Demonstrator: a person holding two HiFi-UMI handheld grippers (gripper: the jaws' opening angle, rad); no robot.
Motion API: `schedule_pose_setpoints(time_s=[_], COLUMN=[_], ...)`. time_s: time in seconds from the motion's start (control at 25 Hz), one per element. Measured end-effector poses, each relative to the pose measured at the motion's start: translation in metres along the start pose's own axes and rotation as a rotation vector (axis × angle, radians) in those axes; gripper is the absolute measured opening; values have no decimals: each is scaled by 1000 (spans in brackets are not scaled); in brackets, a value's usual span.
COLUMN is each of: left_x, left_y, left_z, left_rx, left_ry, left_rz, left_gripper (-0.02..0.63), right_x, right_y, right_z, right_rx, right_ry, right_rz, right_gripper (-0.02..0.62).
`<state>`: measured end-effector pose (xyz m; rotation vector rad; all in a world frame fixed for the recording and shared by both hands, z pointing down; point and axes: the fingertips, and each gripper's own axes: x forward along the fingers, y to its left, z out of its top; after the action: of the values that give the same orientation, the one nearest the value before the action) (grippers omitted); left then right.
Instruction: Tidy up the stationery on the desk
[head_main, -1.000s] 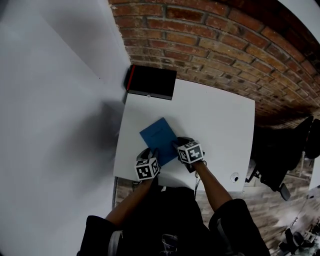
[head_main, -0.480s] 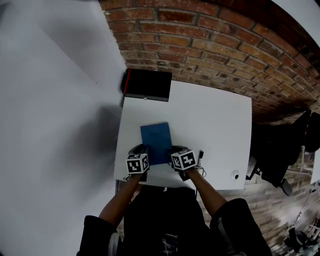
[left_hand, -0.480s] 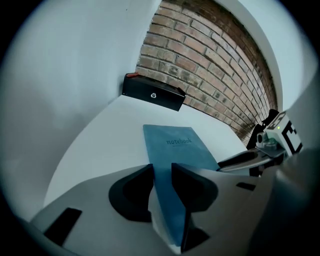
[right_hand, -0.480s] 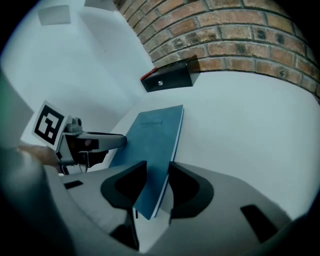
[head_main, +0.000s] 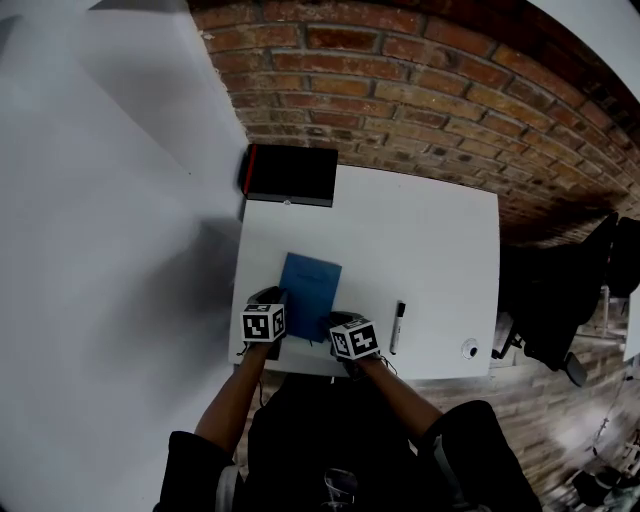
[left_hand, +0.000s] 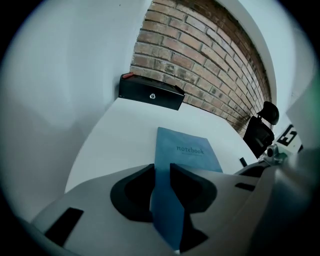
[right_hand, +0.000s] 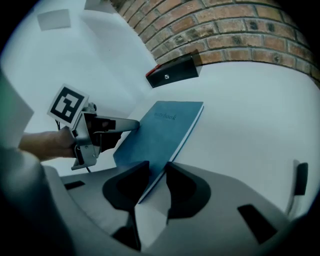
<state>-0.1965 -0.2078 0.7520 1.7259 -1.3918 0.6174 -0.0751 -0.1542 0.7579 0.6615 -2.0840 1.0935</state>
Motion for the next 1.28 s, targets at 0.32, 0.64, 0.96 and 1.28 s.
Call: schedule_pose_setpoints(time_s=[0.32, 0.64, 0.96, 1.28], left_x=[-8, -10, -7, -5], left_y=[0, -3, -2, -1], left_z=[-13, -18, -16, -15], left_rx=[-25, 1, 15, -13], left_ry=[11, 23, 5, -8], left_rz=[29, 12, 8, -19], left_gripper=[103, 101, 101, 103], right_x=[-2, -3, -1, 0], right_y=[-6, -12, -8, -11], right_z=[3, 4, 0, 0], right_rx=[13, 8, -14, -4], right_ry=[-12, -32, -27, -39], right_rz=[-32, -59, -93, -118], right_gripper=[118, 118, 118, 120])
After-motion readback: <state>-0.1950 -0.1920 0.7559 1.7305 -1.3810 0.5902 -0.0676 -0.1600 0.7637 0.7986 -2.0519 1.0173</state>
